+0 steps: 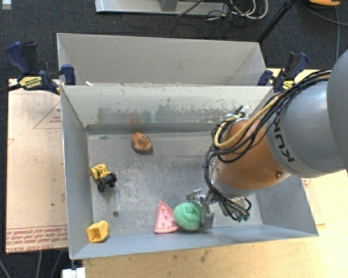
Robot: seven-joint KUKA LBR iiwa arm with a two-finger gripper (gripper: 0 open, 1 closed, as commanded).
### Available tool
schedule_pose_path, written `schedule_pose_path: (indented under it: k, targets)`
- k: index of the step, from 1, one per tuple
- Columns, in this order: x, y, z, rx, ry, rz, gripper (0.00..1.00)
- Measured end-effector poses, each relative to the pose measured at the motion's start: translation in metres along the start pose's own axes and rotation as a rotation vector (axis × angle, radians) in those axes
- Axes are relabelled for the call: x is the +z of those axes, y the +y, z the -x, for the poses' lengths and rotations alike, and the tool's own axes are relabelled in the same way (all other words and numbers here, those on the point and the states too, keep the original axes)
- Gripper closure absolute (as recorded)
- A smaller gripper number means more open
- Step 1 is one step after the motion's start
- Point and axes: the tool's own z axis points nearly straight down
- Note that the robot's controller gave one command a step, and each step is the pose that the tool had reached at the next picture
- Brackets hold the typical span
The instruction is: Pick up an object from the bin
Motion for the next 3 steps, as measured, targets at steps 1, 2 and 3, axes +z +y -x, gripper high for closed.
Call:
schedule_pose_path:
  k: [1,2,3]
  targets:
    - [0.000,0.000,0.000,0.000,0.000,0.000,1.00]
    - [-0.117,-0.003,0.007,-0.018,-0.003,-0.001,1.00]
    - [-0.117,-0.003,0.007,-0.018,-0.003,-0.001,1.00]
